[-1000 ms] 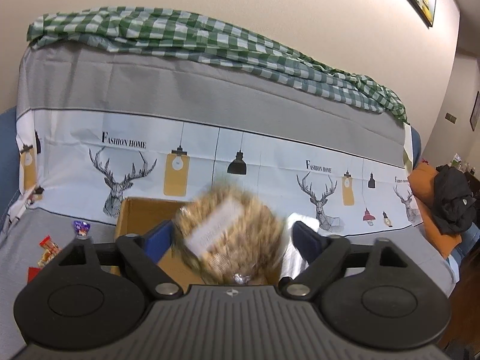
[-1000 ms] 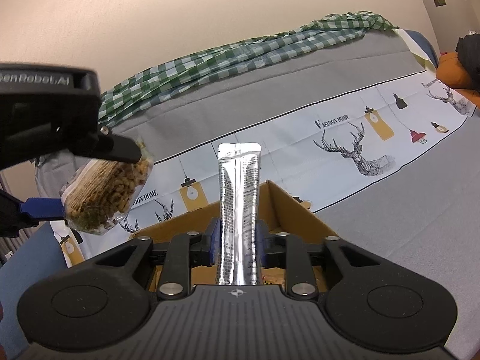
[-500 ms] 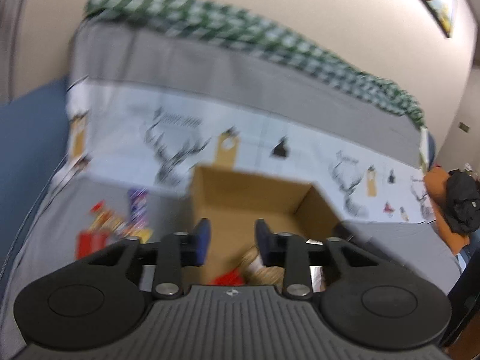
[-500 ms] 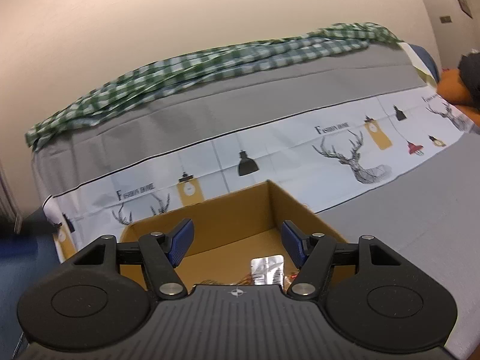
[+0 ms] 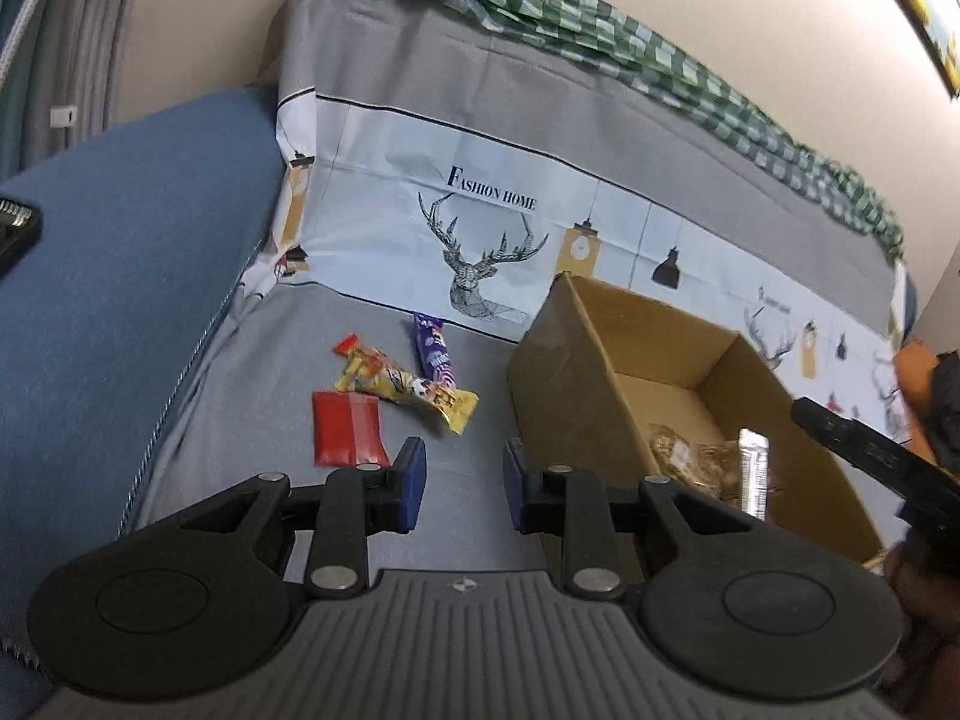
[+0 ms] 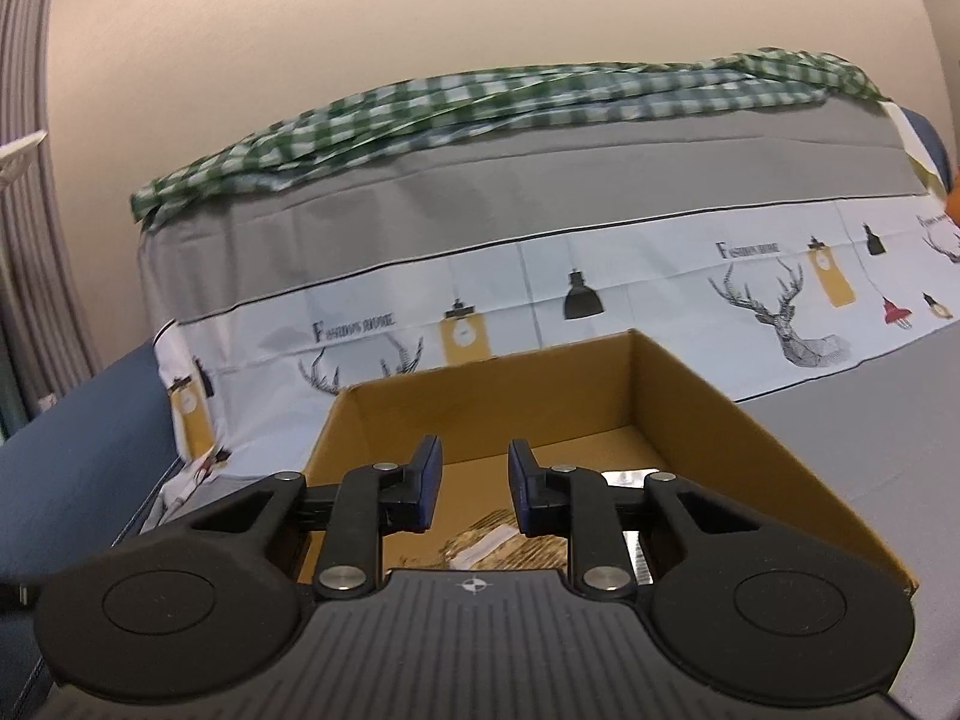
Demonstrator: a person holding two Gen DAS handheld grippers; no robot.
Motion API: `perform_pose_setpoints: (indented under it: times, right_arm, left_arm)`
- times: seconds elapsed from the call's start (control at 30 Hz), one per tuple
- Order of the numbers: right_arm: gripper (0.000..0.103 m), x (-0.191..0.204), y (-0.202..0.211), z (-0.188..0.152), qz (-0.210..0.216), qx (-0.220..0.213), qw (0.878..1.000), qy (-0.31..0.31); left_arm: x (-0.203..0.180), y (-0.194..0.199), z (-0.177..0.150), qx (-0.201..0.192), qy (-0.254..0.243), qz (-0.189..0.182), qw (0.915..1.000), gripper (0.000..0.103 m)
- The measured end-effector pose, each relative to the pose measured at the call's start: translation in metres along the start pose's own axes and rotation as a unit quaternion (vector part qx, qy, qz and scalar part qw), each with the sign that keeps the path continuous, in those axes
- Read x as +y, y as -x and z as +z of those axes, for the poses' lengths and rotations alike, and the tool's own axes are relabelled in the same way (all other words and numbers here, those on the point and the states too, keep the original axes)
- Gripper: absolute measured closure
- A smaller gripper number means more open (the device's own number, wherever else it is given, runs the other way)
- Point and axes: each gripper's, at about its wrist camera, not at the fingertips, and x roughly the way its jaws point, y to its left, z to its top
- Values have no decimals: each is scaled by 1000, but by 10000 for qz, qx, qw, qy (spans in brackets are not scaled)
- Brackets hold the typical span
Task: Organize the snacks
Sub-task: 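Move both open tools back to the remaining snacks on the seat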
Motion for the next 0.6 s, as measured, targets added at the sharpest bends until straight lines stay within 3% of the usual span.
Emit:
perform_pose_setpoints:
  times: [0.13,0.2,0.27,0.37,0.53,0.6]
  right_arm:
    - [77,12,4,0,137,167,9997,113]
    - [77,18,6,1,215,292,9992,152]
    - [77,23,8,2,285,409,9986,157]
    - [77,33,13,3,344,466,9979,277]
    - [76,46,12,5,373,556,9969,416]
    - [76,48,10,7,401,567,9970,342]
  left_arm:
    - [2,-41,25,439,216,383,9981,68]
    - [9,-75,43,802,393,522,9946,50]
    - [16,-104,52,985,483,758,9911,38]
    - [19,-139,49,1147,52,1155,9866,25]
    - [35,-180,34,2001,148,1501,9681,25]
    - [37,-185,32,1959,217,1366,9708,23]
